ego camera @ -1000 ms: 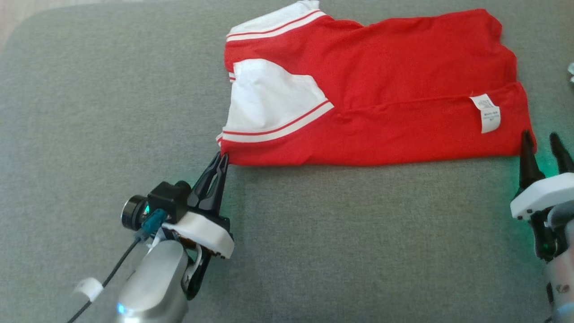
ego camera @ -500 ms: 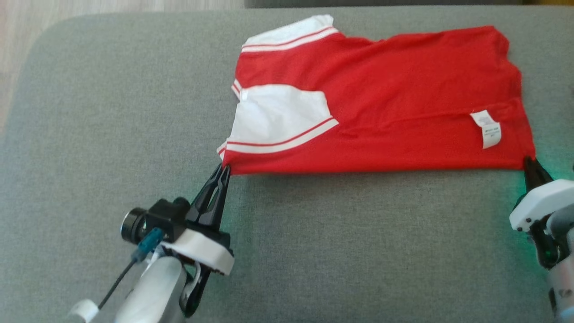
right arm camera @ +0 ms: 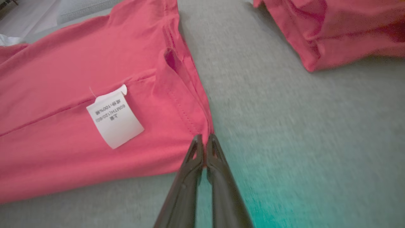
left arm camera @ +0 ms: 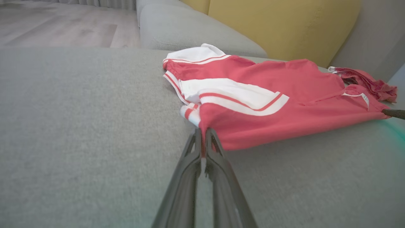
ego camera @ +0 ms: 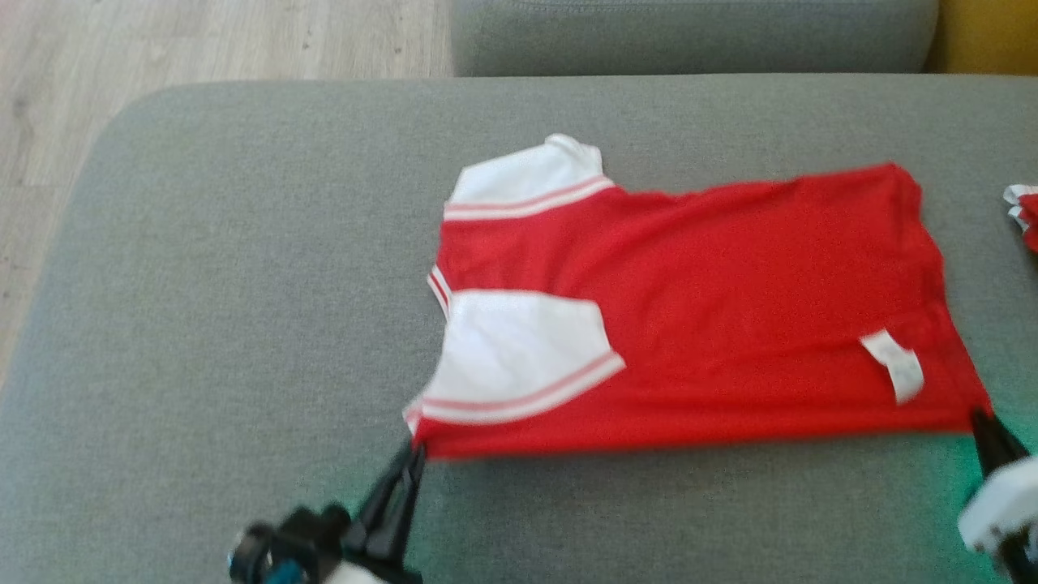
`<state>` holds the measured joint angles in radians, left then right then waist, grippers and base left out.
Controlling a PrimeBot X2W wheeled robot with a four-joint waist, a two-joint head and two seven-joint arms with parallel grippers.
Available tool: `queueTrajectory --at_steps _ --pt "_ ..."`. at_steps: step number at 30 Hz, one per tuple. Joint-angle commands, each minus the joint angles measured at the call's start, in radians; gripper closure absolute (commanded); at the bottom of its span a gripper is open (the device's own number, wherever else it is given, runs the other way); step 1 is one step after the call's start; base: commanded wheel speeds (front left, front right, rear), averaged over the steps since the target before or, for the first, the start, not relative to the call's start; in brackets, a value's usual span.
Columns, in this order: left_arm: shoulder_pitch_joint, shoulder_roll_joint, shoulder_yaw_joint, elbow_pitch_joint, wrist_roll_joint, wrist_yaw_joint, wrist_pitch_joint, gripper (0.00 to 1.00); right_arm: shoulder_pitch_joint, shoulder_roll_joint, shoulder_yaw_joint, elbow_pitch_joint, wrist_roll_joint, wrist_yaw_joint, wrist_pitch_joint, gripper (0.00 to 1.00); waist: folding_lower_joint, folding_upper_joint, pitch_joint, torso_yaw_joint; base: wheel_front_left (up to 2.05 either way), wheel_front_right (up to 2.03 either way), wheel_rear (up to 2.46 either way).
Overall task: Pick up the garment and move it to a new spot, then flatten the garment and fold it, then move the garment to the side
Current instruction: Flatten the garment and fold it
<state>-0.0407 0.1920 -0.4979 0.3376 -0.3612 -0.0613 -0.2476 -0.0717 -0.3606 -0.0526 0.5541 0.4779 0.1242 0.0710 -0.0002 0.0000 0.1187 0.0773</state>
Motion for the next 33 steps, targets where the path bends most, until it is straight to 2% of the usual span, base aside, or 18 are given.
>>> queueTrajectory --at_steps 1,11,12,13,14,15,16,17,18,20,24,27,30,33 --pt "0.009 0.025 0.024 -0.043 -0.003 0.011 0.001 1.0 0.037 -0.044 -0.008 -0.047 0.01 0.007 -0.001 1.0 0.0002 0.0 -0.007 0.0 0.0 0.0 0.0" --pt "0.103 0.052 0.003 -0.122 -0.01 0.037 0.047 1.0 0.208 0.017 -0.08 -0.218 -0.012 0.007 0.056 1.0 0.0002 0.0 -0.023 -0.018 0.0 0.0 0.0" --pt "0.105 0.054 0.003 -0.127 -0.013 0.038 0.054 1.0 0.214 0.021 -0.085 -0.229 -0.015 0.007 0.063 0.91 0.0002 0.0 -0.024 -0.02 0.0 0.0 0.0" --pt "0.106 0.055 0.002 -0.13 -0.019 0.037 0.065 1.0 0.219 0.023 -0.089 -0.24 -0.018 0.007 0.071 0.78 0.0002 0.0 -0.024 -0.022 0.0 0.0 0.0" --pt "0.108 0.057 0.001 -0.132 -0.022 0.037 0.075 1.0 0.222 0.025 -0.09 -0.251 -0.021 0.007 0.079 0.6 0.0002 0.0 -0.025 -0.024 0.0 0.0 0.0" --pt "0.11 0.058 0.001 -0.134 -0.027 0.038 0.087 1.0 0.223 0.027 -0.092 -0.261 -0.024 0.007 0.085 0.33 0.0002 0.0 -0.025 -0.026 0.0 0.0 0.0" --pt "0.113 0.058 0.0 -0.137 -0.034 0.037 0.099 1.0 0.224 0.026 -0.095 -0.27 -0.029 0.007 0.09 0.0 0.0002 0.0 -0.026 -0.028 0.0 0.0 0.0" --pt "0.117 0.059 -0.001 -0.139 -0.041 0.037 0.112 1.0 0.225 0.027 -0.101 -0.278 -0.033 0.007 0.097 0.0 0.0002 0.0 -0.026 -0.029 0.0 0.0 0.0" --pt "0.12 0.062 -0.002 -0.144 -0.043 0.037 0.12 0.93 0.227 0.029 -0.107 -0.288 -0.032 0.007 0.104 0.0 0.0002 0.0 -0.026 -0.03 0.0 0.0 0.0" --pt "0.124 0.06 0.006 -0.157 -0.047 0.051 0.119 0.0 0.23 0.031 -0.115 -0.312 -0.036 0.007 0.112 0.0 0.0002 0.0 -0.024 -0.031 0.0 0.0 0.0" --pt "0.095 0.073 0.036 -0.211 -0.043 0.074 0.107 0.0 0.234 0.039 -0.128 -0.356 -0.036 0.007 0.131 0.0 0.0002 0.0 -0.011 -0.031 0.0 0.0 0.0" --pt "0.013 0.123 0.089 -0.247 -0.044 0.071 0.117 0.0 0.226 0.046 -0.133 -0.389 -0.038 0.007 0.143 0.0 0.0002 0.0 0.01 -0.034 0.0 0.0 0.0" --pt "-0.126 0.179 0.127 -0.274 -0.059 0.022 0.166 0.0 0.199 0.045 -0.135 -0.415 -0.052 0.007 0.143 0.0 0.0002 0.0 0.039 -0.045 0.0 0.0 0.0" --pt "-0.287 0.222 0.122 -0.271 -0.113 -0.039 0.277 0.0 0.167 0.041 -0.128 -0.43 -0.07 0.007 0.152 0.0 0.0002 0.0 0.069 -0.07 0.0 0.0 0.0"
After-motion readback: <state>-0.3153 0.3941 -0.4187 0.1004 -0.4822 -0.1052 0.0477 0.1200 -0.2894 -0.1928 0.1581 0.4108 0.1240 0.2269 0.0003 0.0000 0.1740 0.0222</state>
